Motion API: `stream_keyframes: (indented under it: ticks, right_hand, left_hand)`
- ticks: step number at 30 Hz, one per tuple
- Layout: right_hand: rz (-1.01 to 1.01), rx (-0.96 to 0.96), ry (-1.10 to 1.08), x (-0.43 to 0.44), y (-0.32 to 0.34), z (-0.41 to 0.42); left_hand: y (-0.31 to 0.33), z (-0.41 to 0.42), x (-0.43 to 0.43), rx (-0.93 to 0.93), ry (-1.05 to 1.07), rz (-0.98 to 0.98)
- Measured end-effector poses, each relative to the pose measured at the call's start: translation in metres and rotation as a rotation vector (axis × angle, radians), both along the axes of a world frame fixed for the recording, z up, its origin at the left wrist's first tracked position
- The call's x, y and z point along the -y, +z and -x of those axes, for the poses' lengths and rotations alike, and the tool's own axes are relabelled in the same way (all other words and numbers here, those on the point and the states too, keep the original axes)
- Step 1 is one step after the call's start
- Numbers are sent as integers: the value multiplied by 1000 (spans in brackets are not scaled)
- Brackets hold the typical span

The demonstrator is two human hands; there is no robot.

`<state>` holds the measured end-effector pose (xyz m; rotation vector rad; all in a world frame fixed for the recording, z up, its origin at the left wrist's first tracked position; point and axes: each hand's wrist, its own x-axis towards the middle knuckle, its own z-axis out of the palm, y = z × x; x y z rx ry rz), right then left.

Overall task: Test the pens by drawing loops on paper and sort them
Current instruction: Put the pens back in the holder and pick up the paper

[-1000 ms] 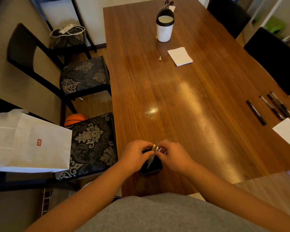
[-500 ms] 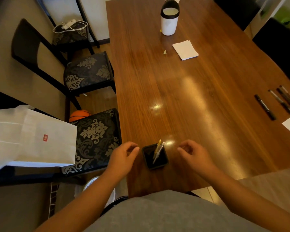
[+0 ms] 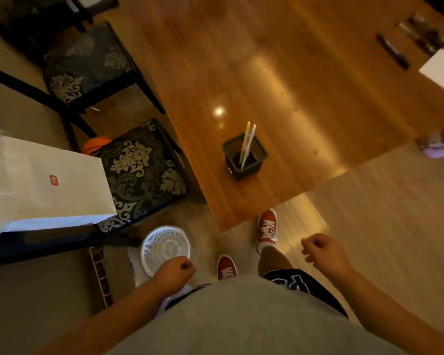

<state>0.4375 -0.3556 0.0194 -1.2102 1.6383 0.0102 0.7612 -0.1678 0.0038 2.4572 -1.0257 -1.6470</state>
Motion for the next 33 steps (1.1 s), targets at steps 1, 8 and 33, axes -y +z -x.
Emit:
stream_keyframes:
  ticks: [1, 8, 33]
  right_hand:
    - [-23, -17, -6, -17, -4, 9]
    - [-144, -132, -190, -100, -16, 109]
    - [-156, -23, -483, 6, -6, 429]
  left_hand:
    - [-3, 3, -5, -8, -39, -22]
    - [-13, 46, 8, 12, -319, -89]
    - [3, 348, 177, 35, -474, -10]
